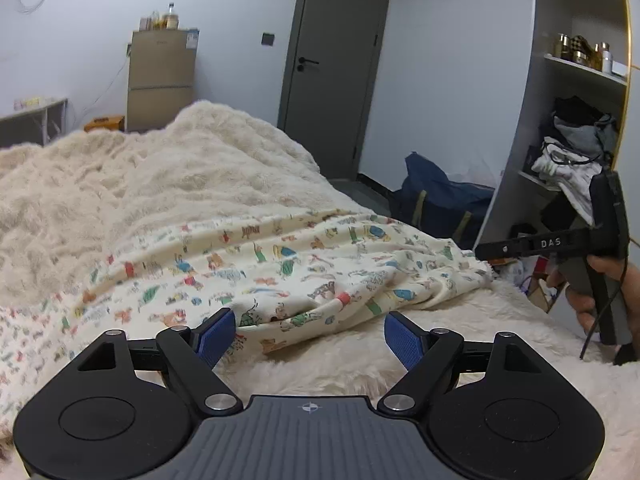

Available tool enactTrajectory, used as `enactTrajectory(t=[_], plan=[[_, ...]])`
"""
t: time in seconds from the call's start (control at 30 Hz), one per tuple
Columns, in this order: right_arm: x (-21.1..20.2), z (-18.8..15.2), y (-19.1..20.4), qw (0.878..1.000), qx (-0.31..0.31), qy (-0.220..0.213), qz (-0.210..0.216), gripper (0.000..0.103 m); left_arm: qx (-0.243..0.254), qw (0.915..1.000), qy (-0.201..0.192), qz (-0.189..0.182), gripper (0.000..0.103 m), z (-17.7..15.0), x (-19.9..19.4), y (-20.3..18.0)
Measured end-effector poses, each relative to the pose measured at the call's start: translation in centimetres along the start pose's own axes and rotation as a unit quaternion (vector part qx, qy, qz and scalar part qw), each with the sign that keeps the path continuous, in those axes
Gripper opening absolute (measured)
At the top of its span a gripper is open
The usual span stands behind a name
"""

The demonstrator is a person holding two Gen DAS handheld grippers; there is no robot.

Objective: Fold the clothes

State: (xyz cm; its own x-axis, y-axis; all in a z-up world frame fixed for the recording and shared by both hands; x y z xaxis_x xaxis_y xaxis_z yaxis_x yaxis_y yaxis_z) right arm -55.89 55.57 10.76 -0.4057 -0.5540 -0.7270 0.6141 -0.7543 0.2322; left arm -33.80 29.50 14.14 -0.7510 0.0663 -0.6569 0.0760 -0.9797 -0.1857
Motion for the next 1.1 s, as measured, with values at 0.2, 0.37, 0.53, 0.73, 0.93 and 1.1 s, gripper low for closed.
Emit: enactTrajectory(t=[0.2, 0.37, 0.53, 0.73, 0.93, 1.1], plan=[[0.7, -0.4, 0.3, 1.000, -0.005, 0.010, 0.004, 0.090, 0.017, 0.9983, 0.044, -0.033, 0.043, -0.9, 1.5, -0.8], [0.5, -0.2, -0.5, 1.000, 0.003, 0.005, -0.004, 0.090, -0.017, 0.9991, 0.024, -0.030, 0.048, -0.3, 0.6, 0.8], [0.4, -0.3, -1.3, 1.000, 0.013, 0.004, -0.001, 0.090, -0.050, 0.9973, -0.016, -0.052, 0.049, 0.4, -1.3, 2.0], [0.7, -0.4, -1.5, 1.000, 0.012, 0.007, 0.001, 0.090, -0.012, 0.9999, -0.002, 0.005, 0.050, 0.6, -0.4, 0.8], [0.6, -0.3, -1.5, 1.000, 0.012, 0.004, -0.003, 0.090, 0.001, 0.9971, -0.032, 0.070, 0.055, 0.9, -1.7, 1.1], [0.7, -0.4, -1.4, 1.000, 0.013, 0.005, -0.002, 0.090, 0.025, 0.9899, -0.030, 0.136, 0.056, 0.7, -1.3, 1.9]])
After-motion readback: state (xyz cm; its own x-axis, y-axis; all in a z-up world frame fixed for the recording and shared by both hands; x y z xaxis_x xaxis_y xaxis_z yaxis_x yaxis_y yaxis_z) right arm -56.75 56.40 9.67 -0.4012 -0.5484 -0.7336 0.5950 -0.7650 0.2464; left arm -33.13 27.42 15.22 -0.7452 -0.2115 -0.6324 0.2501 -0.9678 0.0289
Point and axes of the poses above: each gripper's, at about its wrist camera, not at the fingertips, and x roughly the way its jaws point, y to its left, z to its top, the point moved 5 cm from there along x, roughly the way its jaws point, and after that the axes turned 10 degrees about y, right-handed, at the moved point
